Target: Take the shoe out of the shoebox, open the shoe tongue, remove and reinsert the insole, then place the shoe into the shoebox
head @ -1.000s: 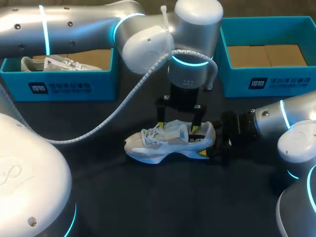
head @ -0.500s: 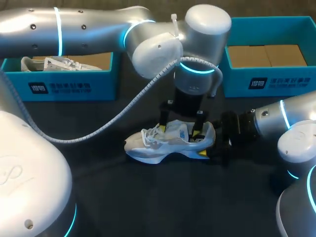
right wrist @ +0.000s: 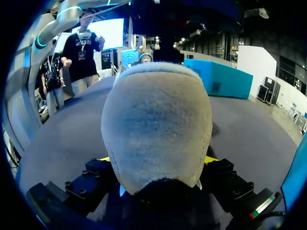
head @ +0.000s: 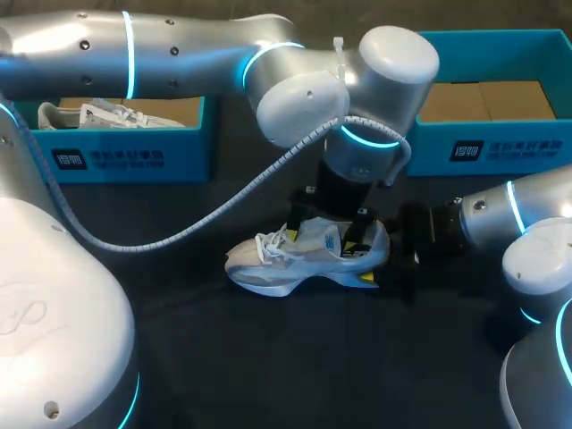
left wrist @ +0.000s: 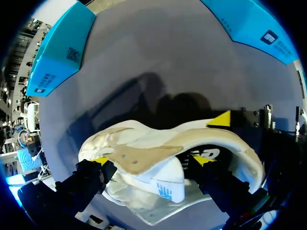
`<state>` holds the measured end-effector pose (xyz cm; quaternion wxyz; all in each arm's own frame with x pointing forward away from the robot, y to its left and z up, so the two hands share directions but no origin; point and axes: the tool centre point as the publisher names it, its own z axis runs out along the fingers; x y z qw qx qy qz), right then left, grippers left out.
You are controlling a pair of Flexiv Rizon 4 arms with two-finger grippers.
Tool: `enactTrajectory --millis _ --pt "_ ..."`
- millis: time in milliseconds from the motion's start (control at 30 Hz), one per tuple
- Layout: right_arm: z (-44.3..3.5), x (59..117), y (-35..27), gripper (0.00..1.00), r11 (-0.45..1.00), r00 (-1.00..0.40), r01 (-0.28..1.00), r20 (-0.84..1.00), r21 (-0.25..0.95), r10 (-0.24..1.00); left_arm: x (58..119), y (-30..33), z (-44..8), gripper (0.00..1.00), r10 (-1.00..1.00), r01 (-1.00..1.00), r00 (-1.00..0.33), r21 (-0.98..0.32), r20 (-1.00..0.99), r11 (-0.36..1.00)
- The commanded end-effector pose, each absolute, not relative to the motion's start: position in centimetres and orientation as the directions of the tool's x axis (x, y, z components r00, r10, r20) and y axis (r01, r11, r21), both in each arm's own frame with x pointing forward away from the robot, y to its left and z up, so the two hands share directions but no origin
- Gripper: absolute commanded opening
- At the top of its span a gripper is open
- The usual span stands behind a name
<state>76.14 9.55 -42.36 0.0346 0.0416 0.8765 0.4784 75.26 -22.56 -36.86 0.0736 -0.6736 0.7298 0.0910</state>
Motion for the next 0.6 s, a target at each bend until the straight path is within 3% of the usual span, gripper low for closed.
enactTrajectory --millis 33,467,533,600 --pt "-42.4 76.1 9.8 0.0 0.542 -0.994 0.04 -0.022 0.839 0.108 75.2 -22.0 -36.2 1.0 -0.968 -0.998 -0.07 0.02 -0.242 0.067" --pt "-42.4 76.1 9.8 0.0 0.542 -0.994 0.04 -0.022 0.839 0.108 75.1 -19.9 -34.0 1.0 -0.955 -1.0 -0.02 0.008 -0.294 0.018" --pt "-42.4 76.1 9.8 0.0 0.542 -0.994 0.04 -0.022 0.839 0.108 75.0 -19.7 -33.8 0.94 -0.957 -1.0 -0.017 0.022 -0.289 0.011" --pt "-42.4 76.1 9.8 0.0 0.542 -0.994 0.04 -0.022 0.839 0.108 74.9 -19.7 -33.5 0.55 -0.961 -0.999 -0.017 0.04 -0.278 0.006"
